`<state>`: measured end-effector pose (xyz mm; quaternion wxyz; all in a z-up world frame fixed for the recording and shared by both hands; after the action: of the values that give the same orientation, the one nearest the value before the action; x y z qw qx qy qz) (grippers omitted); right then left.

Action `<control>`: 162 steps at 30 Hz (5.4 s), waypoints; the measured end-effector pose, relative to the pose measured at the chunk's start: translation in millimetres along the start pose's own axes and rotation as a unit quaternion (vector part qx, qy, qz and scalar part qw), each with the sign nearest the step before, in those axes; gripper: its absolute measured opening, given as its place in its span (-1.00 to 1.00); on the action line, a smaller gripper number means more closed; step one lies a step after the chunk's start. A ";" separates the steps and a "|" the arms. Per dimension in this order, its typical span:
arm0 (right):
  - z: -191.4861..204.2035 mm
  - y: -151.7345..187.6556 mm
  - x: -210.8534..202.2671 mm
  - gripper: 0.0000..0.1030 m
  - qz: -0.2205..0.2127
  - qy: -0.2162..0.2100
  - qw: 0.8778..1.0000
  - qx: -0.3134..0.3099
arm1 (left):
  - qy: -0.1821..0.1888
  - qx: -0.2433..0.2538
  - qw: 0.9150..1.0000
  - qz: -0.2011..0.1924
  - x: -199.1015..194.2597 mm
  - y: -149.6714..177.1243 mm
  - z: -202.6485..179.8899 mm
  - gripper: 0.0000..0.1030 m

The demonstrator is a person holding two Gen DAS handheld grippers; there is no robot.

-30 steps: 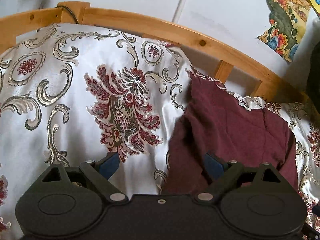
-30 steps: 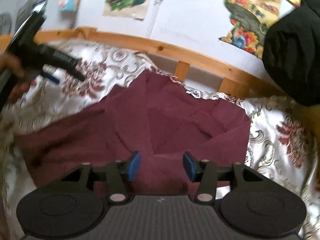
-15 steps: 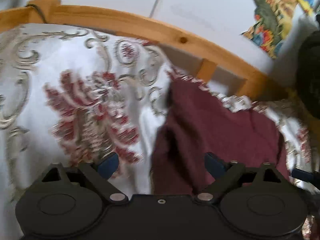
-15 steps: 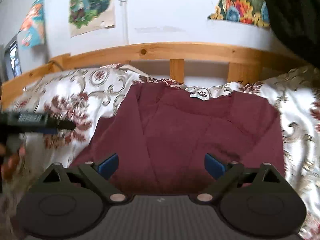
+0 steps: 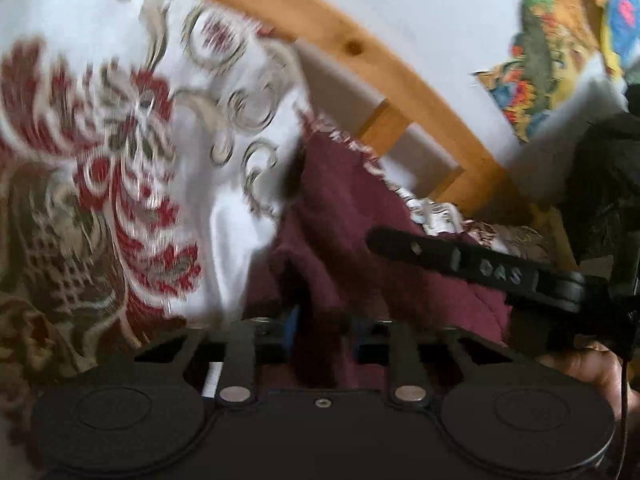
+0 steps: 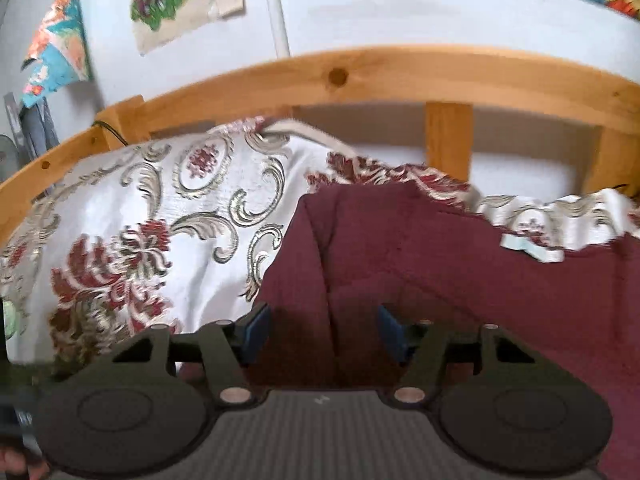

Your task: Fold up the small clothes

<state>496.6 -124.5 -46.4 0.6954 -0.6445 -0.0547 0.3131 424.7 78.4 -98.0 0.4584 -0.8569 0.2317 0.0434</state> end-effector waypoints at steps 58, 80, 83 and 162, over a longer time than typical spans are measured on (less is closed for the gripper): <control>1.9 129.7 -217.8 -0.51 -0.028 0.081 0.996 0.011 | -0.185 0.148 0.972 0.010 -82.2 17.6 -26.0 0.68; 113.0 185.7 -298.7 -0.34 0.017 0.035 0.931 -0.364 | -0.175 0.118 0.975 0.062 -191.1 28.3 -46.7 0.86; 99.3 174.3 -314.0 0.26 0.004 0.053 0.961 -0.273 | -0.168 0.117 0.972 0.112 -179.7 44.0 -43.6 0.86; 55.5 199.6 -330.9 -0.18 0.126 0.136 0.960 -0.210 | -0.101 0.513 0.790 0.322 -220.9 164.8 -105.7 0.79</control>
<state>133.1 -249.4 -114.7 0.5005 -0.8139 0.0573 0.2894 141.8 -5.7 -99.9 0.8106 -0.3626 0.4348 0.1498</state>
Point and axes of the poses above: each gripper's, at about its wrist camera, not at the fingertips, and x roughly the way its jaws point, z to its left, y to its underside, the point moved 4 cm from there along x, roughly the way its jaws point, and after that the axes turned 15 degrees about -z, right-handed, at the moved point
